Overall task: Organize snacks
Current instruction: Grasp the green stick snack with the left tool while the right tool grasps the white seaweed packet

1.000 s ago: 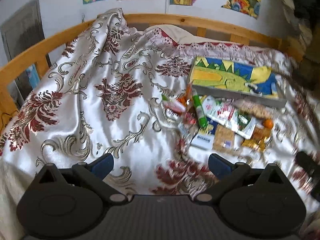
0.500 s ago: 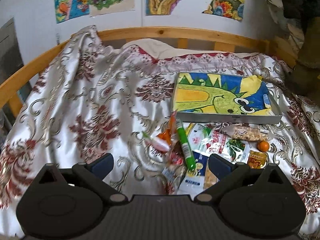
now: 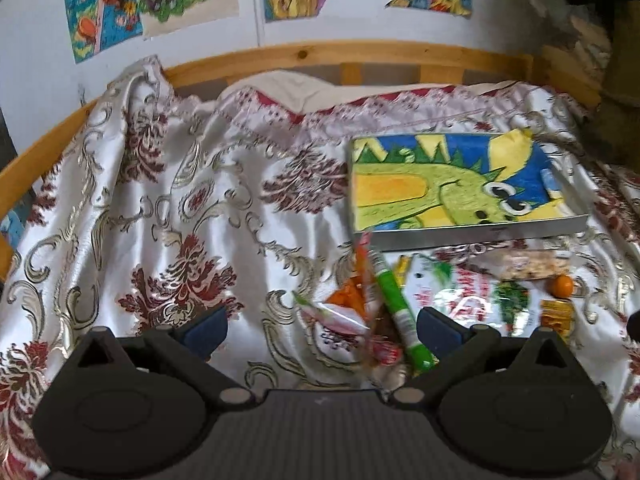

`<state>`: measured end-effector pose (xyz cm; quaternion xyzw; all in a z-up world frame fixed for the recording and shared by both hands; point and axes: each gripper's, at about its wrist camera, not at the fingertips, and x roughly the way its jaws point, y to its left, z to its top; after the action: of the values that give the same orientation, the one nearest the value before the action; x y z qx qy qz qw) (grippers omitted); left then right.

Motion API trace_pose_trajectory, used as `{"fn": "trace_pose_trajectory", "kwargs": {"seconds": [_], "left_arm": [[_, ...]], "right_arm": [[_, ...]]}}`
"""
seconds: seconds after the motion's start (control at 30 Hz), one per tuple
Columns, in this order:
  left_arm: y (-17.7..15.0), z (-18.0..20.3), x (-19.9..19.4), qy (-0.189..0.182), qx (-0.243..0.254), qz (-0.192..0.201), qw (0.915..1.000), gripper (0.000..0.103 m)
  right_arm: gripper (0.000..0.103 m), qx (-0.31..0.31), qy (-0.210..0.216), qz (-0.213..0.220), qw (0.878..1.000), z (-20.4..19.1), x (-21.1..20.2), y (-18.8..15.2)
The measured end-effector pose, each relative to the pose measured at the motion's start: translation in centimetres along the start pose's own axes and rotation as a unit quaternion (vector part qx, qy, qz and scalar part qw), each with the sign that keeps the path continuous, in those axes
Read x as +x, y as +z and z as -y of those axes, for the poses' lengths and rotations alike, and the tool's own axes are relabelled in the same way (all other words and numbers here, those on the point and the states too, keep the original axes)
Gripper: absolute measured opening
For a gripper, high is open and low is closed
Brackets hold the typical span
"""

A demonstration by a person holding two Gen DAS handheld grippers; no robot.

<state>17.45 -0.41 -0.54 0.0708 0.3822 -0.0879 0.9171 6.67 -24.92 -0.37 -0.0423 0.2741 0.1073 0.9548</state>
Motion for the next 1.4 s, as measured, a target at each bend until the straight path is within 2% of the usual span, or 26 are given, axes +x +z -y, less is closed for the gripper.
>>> {"fn": "trace_pose_trajectory", "kwargs": {"seconds": [0.17,0.33,0.5,0.63,0.73,0.8,0.93,1.13,1.4], "left_arm": [[1.0,-0.8,3.3,-0.006,0.003,-0.044,0.9990,0.103],[1.3,-0.7,5.0,-0.014,0.017,-0.058,0.9981,0.103],[1.2,-1.1,6.1,-0.015,0.009,-0.076,0.9970,0.103],[1.4,-1.9,6.3,-0.002,-0.018,-0.077,0.9969,0.103],[1.7,-2.4,5.5,-0.018,-0.042,-0.069,0.9966,0.103],[1.8,-2.5,5.0,-0.029,-0.039,-0.057,0.9972,0.103],[1.7,-2.4,5.2,-0.032,-0.033,-0.059,0.9972,0.103],[1.4,-2.7,6.4,-0.034,-0.038,-0.070,0.9963,0.103],[1.1,-2.9,7.3,-0.045,-0.043,-0.076,0.9952,0.103]], "right_arm": [[0.102,-0.028,0.026,-0.021,0.999,-0.2,4.4,-0.8],[0.102,-0.054,0.065,-0.036,0.996,-0.8,7.9,-1.1],[0.102,-0.061,0.103,-0.073,0.990,-1.2,10.7,-1.7],[0.101,-0.065,0.102,-0.094,0.988,-1.5,12.4,-2.3],[0.101,-0.056,0.102,-0.112,0.987,-1.3,13.7,-2.1],[0.101,-0.057,0.111,-0.126,0.984,-1.3,14.6,-1.6],[0.101,-0.072,0.114,-0.127,0.983,-2.1,16.0,-0.8],[0.101,-0.094,0.117,-0.125,0.981,-2.6,16.9,-1.5],[0.101,-0.103,0.145,-0.117,0.977,-1.7,17.7,-1.6]]}}
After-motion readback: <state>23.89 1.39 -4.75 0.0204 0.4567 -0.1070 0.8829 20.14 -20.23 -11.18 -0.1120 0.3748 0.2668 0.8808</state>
